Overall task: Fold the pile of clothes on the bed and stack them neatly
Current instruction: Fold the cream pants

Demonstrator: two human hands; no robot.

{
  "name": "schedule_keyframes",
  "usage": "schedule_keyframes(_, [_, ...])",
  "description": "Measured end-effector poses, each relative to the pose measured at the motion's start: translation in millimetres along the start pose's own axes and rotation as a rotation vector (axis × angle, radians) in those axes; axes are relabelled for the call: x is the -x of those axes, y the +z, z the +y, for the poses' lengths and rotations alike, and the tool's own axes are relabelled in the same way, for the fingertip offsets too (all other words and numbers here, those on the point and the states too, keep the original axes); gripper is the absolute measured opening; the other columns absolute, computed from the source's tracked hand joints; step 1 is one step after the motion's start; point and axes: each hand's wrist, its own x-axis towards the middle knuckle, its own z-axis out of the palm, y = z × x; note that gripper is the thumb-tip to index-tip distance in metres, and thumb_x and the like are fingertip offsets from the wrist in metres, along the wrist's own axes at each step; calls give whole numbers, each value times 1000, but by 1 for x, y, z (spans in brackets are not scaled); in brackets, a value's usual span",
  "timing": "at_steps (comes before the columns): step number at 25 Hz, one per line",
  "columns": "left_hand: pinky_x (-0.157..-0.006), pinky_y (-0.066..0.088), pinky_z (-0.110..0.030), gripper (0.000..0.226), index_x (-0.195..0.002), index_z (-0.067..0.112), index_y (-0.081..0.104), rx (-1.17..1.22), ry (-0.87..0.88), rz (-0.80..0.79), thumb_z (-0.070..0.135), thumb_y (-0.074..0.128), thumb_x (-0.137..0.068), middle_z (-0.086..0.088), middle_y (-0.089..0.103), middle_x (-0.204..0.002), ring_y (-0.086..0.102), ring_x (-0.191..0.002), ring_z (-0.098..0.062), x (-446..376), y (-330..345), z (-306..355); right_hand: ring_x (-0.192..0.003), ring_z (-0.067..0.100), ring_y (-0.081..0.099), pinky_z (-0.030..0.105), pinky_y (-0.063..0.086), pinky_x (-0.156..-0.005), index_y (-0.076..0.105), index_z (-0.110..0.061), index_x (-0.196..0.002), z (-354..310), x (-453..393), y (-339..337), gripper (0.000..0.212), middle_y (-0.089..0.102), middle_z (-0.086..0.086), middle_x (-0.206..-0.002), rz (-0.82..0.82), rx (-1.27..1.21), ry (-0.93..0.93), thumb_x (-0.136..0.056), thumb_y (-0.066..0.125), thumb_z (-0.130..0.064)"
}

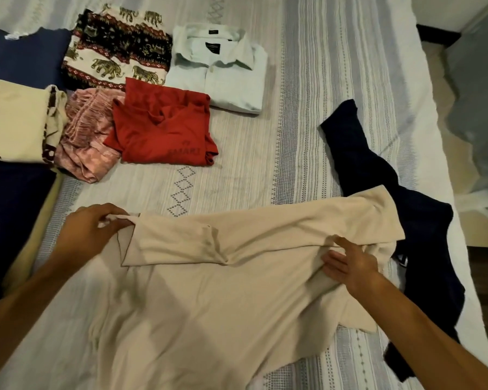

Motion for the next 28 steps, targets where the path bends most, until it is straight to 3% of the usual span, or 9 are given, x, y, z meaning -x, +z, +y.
schedule_keyframes(3, [-69, 45, -13, 8, -98, 27, 75, 107, -186, -13, 33, 75, -94, 4, 75, -96, 68, -85, -18, -1, -14, -6, -74, 25, 63, 40, 63, -71, 75, -15, -89, 11, -8, 6, 14, 74, 20, -100, 228, -71, -143, -79, 84, -21])
schedule_keyframes(6, [-84, 49, -27, 21, -117, 20, 69, -80, -200, 90, 32, 68, -100, -8, 70, -118, 64, -99, -27, 7, -16, 2, -66, 23, 64, 34, 63, -64, 72, -10, -99, 10, -12, -3, 17, 71, 18, -93, 153, -151, -182, -86, 79, -19])
schedule_keyframes(9, [-90, 40, -46, 33, -121, 14, 63, -346, 243, 201, 36, 50, -100, -8, 62, -121, 55, -109, -33, 28, 11, 50, -73, 26, 73, 38, 66, -71, 64, -8, -117, -3, -10, -16, 34, 74, 14, -98, 22, -208, -136, -93, 76, -28])
schedule_keyframes(12, [-87, 45, -42, 32, -113, 21, 70, -379, 727, -46, 42, 53, -97, 0, 68, -117, 60, -106, -26, 47, 68, 106, -65, 20, 72, 32, 65, -61, 67, -12, -111, -18, -15, -23, 35, 75, 12, -91, 67, -222, -143, -89, 80, -36])
schedule_keyframes(15, [-92, 50, -43, 36, -119, 23, 68, -510, 797, -104, 38, 60, -88, 0, 67, -120, 62, -106, -26, 46, 127, 153, -53, 15, 65, 25, 57, -49, 67, -10, -94, -33, -19, -38, 23, 69, 7, -75, 111, -213, -210, -89, 81, -27])
schedule_keyframes(19, [-85, 46, -45, 15, -97, 16, 68, -657, 847, -52, 14, 67, -82, -3, 64, -84, 59, -82, -28, 30, 151, 169, -57, 18, 68, 30, 62, -60, 69, -5, -97, -42, -30, -69, 20, 72, 15, -81, 55, -86, -305, -94, 76, -23])
schedule_keyframes(23, [-93, 47, -46, 31, -115, 15, 68, -544, 773, -47, 22, 60, -87, -8, 69, -111, 65, -99, -32, 60, 140, 155, -87, 23, 67, 42, 56, -78, 57, -14, -106, -4, -22, -109, 28, 68, 6, -99, -36, 561, -715, -97, 72, -37])
schedule_keyframes(26, [-98, 39, -38, 42, -116, 19, 69, -416, 679, -165, 48, 55, -90, -4, 69, -118, 65, -105, -26, 129, 139, 138, -104, 23, 55, 43, 45, -86, 54, -19, -119, 59, 5, -151, 46, 55, 3, -117, -319, 1288, -1266, -91, 69, -52])
schedule_keyframes(28, [-96, 41, -37, 48, -117, 25, 68, -395, 637, -294, 62, 60, -86, 2, 66, -119, 64, -106, -22, 184, 151, 129, -109, 27, 58, 48, 46, -91, 58, -21, -123, 96, 9, -177, 51, 57, 5, -124, -470, 1657, -1423, -87, 61, -58])
